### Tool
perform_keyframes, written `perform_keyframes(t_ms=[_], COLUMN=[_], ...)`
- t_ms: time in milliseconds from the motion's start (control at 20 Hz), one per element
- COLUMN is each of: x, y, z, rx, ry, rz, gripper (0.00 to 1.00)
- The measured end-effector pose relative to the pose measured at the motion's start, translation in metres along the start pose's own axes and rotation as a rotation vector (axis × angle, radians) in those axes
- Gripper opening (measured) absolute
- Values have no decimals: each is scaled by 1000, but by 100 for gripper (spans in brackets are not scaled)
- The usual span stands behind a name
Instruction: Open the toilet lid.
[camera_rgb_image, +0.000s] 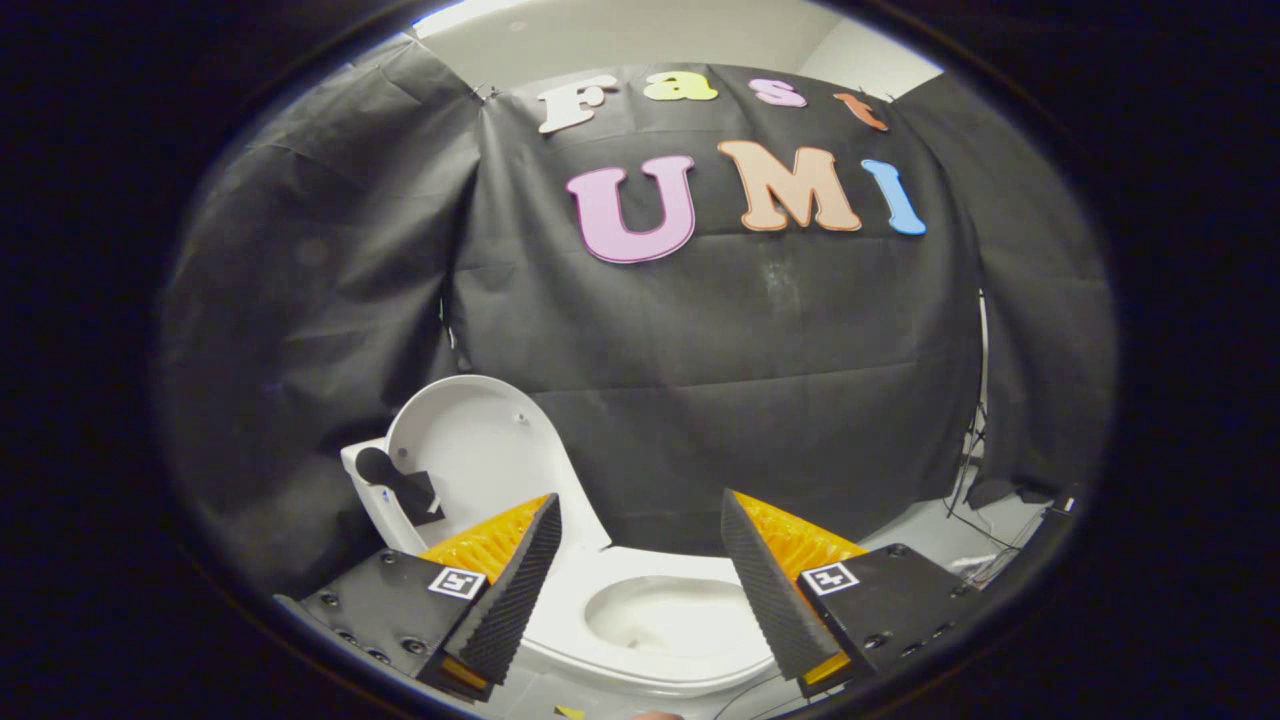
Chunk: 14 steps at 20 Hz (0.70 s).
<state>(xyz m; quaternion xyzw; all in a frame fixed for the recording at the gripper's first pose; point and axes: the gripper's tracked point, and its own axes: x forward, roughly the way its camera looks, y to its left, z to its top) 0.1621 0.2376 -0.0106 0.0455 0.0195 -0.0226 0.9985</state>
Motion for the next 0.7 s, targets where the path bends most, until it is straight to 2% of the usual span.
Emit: perform_keyframes(t_ms=[700], x=[1], y=[8], z=[-4], rx=[4], ry=[11], rz=[14], gripper=[99])
